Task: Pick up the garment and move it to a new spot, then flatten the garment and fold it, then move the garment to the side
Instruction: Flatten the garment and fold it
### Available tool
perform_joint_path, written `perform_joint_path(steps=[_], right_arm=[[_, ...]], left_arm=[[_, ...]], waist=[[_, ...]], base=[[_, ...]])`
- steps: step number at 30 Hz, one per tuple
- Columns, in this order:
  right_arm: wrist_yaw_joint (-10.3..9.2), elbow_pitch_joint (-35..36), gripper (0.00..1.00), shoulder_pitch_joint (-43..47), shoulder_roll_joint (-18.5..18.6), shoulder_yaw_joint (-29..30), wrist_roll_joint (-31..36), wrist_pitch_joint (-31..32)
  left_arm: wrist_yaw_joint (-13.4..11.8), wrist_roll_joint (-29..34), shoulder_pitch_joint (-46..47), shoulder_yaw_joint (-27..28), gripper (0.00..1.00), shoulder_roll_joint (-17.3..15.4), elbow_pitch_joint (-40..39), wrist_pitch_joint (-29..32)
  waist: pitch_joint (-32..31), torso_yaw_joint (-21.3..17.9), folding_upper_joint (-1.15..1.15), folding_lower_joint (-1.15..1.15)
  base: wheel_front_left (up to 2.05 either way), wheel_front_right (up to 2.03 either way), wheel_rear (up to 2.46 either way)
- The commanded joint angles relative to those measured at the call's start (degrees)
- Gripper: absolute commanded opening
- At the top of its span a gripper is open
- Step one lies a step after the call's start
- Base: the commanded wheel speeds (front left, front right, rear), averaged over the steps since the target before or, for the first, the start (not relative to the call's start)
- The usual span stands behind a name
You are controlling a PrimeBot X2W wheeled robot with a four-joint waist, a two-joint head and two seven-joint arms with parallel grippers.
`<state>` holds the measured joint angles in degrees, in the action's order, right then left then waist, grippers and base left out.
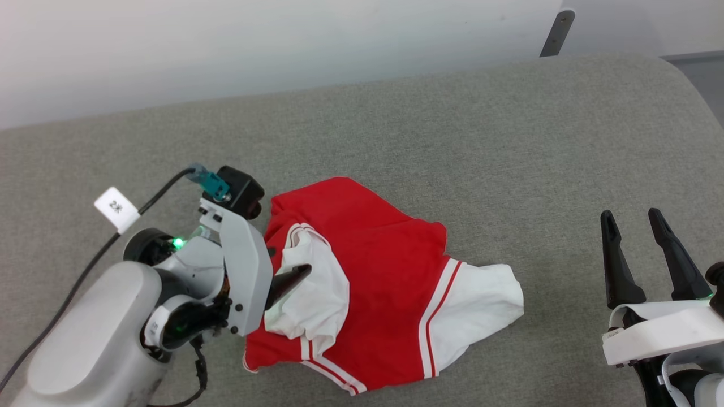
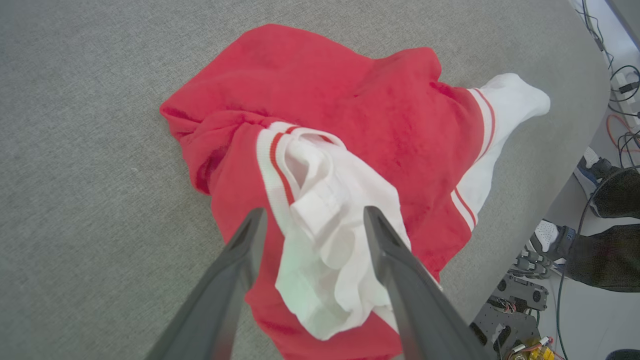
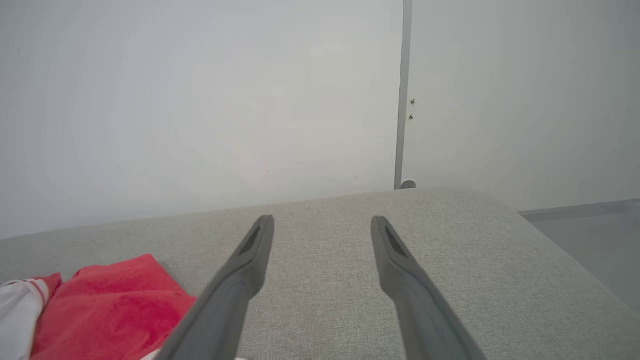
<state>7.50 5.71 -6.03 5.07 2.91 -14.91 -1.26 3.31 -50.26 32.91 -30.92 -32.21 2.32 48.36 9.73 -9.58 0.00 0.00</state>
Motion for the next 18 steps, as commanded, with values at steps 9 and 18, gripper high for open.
perform_joint_path(steps=[9,18], right_arm=[[-0.02,0.3,1.0,0.4,-0.2,0.0,0.7,0.1],[-0.02,0.2,1.0,0.7,-0.3,0.4,0.9,0.0]], left_arm=[[1.0,-1.3,0.9,-0.5,0.0,0.4,1.9,0.6],[-0.5,-2.0,1.3,0.0,0.0,-0.9,0.1,2.6]], waist=[[0.6,-0.1,0.0,0.0],[0.3,0.6,0.0,0.0]], base=[[0.0,0.0,0.0],[0.0,0.0,0.0]])
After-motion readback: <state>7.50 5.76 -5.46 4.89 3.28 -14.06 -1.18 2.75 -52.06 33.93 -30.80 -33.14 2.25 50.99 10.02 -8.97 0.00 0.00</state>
